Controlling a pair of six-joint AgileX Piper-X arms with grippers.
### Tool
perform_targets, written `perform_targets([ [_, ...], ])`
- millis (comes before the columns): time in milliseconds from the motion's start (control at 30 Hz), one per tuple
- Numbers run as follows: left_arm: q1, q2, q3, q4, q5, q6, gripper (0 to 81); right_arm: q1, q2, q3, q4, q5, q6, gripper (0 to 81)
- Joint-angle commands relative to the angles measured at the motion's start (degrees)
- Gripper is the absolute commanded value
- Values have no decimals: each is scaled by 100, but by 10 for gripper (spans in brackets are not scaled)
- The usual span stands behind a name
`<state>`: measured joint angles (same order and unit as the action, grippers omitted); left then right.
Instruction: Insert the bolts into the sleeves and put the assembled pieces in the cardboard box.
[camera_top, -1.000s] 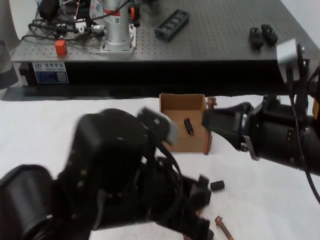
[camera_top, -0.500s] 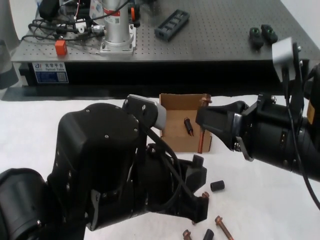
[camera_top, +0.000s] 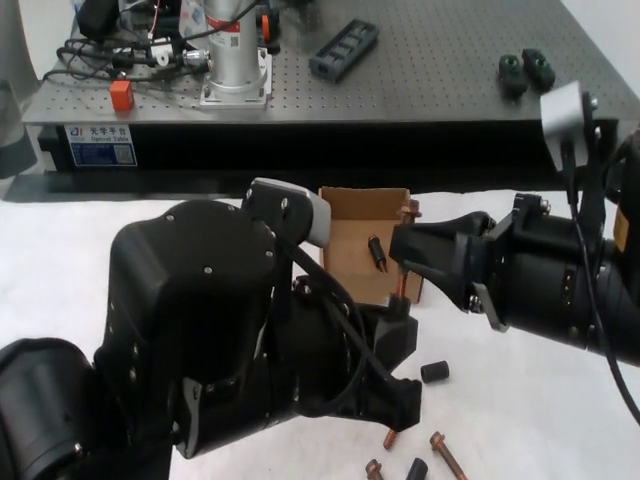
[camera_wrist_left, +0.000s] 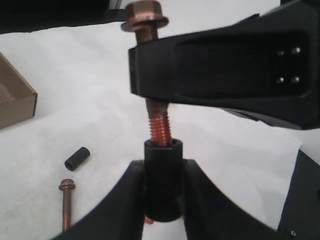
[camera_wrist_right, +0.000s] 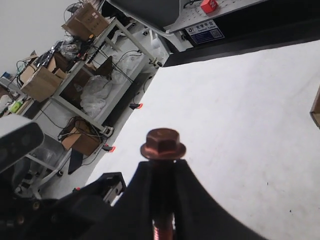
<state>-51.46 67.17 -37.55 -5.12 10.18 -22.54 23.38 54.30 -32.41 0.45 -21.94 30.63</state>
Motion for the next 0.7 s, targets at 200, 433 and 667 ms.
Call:
perform_targets([
  [200,160,75,-45,-278,-808,113,7,-116,-115,-45,234,-204,86,522],
  [433,1306,1393,-926,-252,-744,114,7,-701,-1013,-45,2255,116,-562,433],
  [667,1900,3671,-3324,1134,-196,259,7,-786,-1164,-45,4272,1297,-1427,433],
])
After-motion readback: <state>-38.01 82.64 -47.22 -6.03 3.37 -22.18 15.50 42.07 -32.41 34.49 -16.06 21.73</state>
